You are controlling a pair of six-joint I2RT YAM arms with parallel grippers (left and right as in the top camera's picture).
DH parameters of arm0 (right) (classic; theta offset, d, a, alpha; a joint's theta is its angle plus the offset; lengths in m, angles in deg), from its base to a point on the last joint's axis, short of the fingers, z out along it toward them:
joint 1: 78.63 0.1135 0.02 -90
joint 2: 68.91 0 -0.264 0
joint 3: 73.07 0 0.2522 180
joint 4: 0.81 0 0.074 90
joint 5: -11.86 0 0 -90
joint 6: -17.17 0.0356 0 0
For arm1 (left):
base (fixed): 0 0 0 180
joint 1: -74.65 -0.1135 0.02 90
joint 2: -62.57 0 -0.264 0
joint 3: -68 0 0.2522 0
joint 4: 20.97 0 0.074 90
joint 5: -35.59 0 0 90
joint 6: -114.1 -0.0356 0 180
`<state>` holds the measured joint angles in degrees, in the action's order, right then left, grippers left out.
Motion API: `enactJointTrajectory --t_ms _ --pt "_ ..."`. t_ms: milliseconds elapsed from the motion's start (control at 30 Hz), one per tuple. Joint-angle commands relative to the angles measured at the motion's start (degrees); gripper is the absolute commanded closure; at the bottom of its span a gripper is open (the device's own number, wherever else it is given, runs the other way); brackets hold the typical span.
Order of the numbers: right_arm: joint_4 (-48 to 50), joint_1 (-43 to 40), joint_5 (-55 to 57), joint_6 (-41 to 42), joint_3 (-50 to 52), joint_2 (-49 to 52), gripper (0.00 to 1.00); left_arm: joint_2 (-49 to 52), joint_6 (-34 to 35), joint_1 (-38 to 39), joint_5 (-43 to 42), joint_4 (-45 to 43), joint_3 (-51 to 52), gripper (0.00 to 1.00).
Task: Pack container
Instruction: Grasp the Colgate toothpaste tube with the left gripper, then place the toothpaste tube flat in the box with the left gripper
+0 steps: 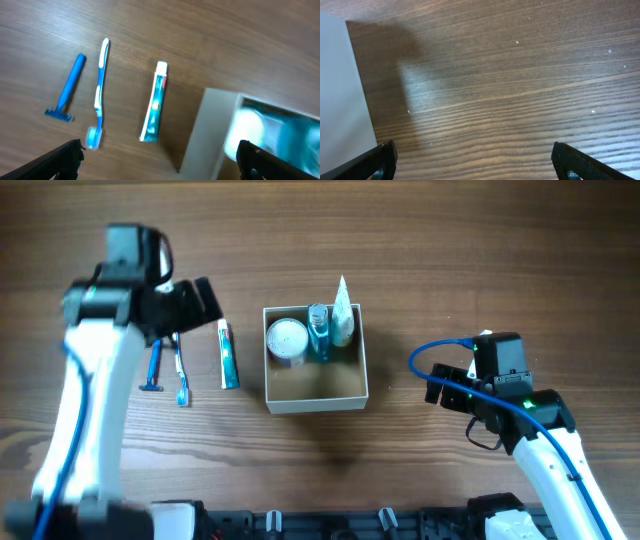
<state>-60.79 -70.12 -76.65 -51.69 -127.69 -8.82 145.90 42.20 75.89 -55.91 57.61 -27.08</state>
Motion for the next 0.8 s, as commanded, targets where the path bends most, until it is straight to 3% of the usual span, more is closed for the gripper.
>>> enactJointTrajectory --t_ms 0,100,300,767 --pt "0.02 -0.13 0.35 -0.59 -0.07 -0.26 0.00 15.87 -1.18 0.92 0.50 -1.46 -1.20 0.00" --pt "0.15 -0.13 0.37 -0.59 -0.07 -0.26 0.00 26.38 -1.42 2.10 0.52 -3.69 -1.20 0.00" --pt "0.15 -0.13 0.37 -0.59 -0.07 -0.26 0.00 34.16 -1.60 2.62 0.55 -8.13 -1.18 0.00" --pt "0.09 -0.13 0.37 -0.57 -0.07 -0.26 0.00 35.21 -1.81 2.69 4.44 -9.40 1.40 0.00"
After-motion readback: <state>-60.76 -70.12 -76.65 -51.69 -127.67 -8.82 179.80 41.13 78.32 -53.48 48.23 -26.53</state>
